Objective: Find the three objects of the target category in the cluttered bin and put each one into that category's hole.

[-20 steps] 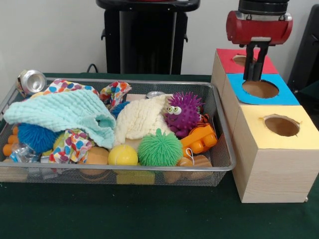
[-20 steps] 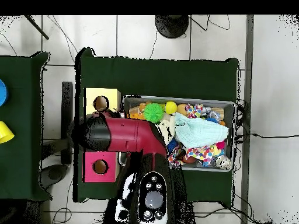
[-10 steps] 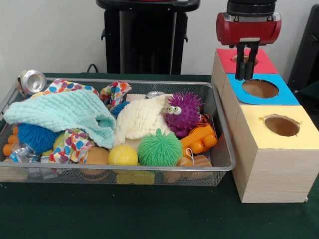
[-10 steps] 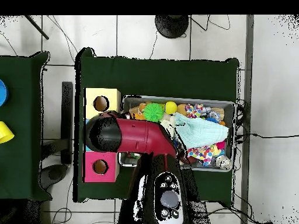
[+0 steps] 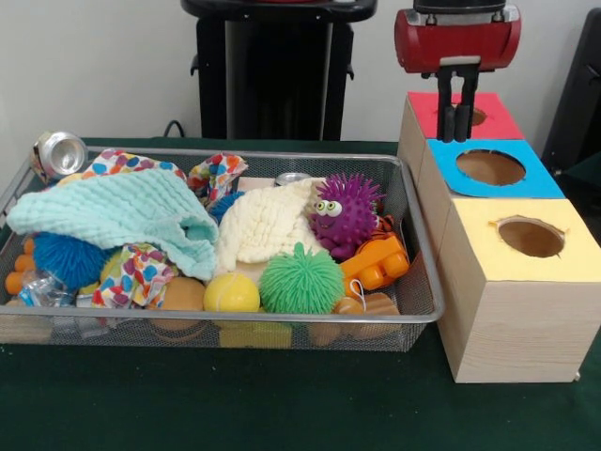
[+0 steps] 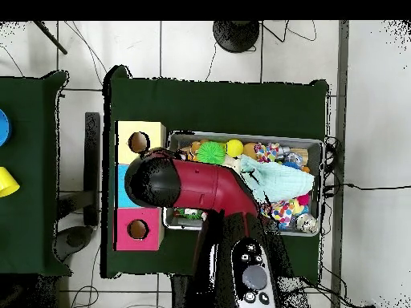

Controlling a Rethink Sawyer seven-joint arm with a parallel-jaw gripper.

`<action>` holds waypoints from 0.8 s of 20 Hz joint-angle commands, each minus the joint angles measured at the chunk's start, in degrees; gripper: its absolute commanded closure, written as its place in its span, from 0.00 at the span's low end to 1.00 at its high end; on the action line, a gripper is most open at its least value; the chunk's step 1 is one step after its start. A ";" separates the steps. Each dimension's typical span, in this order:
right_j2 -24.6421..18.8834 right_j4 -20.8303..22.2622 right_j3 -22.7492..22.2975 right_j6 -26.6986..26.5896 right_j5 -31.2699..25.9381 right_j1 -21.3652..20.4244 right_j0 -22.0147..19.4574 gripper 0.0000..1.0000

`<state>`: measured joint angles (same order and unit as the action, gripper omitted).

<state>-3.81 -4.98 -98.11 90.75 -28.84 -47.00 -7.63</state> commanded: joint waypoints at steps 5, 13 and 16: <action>-10.59 0.75 -6.51 -1.17 -1.89 1.00 -7.01 1.00; -13.86 1.47 -6.88 -1.05 -2.30 2.08 -10.20 1.00; -12.36 3.27 -5.41 -0.75 -4.42 2.09 -9.54 1.00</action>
<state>-11.43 -4.46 -98.75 90.75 -28.84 -46.77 -15.86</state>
